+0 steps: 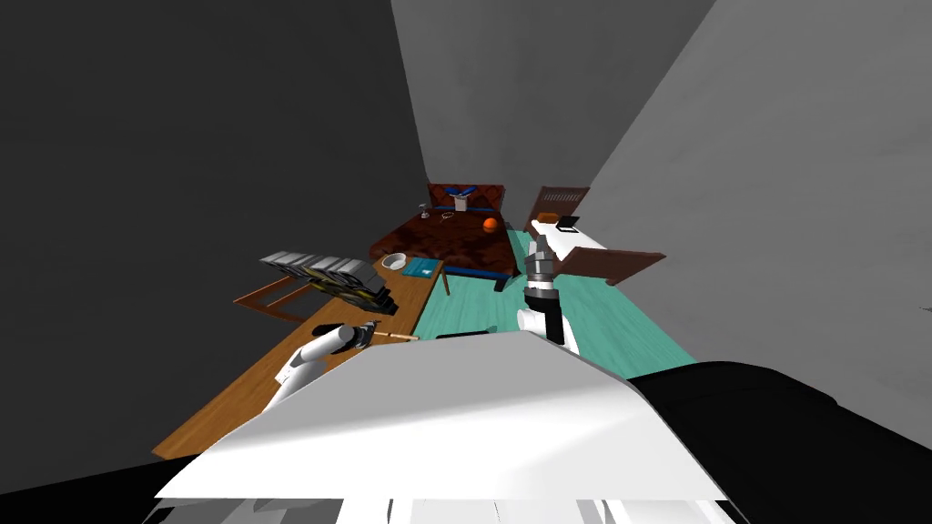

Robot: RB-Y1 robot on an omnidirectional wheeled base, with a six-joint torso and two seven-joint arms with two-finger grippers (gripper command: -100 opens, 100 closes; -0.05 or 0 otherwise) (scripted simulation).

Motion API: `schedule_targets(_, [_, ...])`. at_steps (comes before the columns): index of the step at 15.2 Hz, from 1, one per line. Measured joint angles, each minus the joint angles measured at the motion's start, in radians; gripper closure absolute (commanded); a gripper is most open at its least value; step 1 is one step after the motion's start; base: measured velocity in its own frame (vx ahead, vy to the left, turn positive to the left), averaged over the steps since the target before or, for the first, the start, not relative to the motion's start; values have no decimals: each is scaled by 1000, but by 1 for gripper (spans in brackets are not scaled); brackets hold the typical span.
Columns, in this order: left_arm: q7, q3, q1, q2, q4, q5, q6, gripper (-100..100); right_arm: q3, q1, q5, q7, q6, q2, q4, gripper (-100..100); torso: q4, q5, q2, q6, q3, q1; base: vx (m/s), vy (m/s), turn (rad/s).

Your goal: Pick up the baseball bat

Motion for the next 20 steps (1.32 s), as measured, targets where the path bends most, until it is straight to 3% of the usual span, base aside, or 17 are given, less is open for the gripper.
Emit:
schedule_targets(11, [-112, 35, -47, 14, 167, 97, 162, -100, 0, 0, 0, 0, 0, 0, 0, 0, 0, 0, 0, 0, 0, -1, 3, 19, -123])
schedule_targets(17, [-95, 11, -64, -25, 205, 69, 115, -100, 0, 0, 0, 0, 0, 0, 0, 0, 0, 1, 1, 0, 0, 2, -7, 50, -34])
schedule_targets(18, [-94, 10, -64, -26, 207, 68, 111, 100, 0, 0, 0, 0, 0, 0, 0, 0, 0, 0, 1, 0, 0, 1, -2, 12, -2])
schedule_targets(20, [-94, 10, -63, -26, 207, 68, 111, 100, 0, 0, 0, 0, 0, 0, 0, 0, 0, 0, 0, 0, 0, -1, -3, 5, 7])
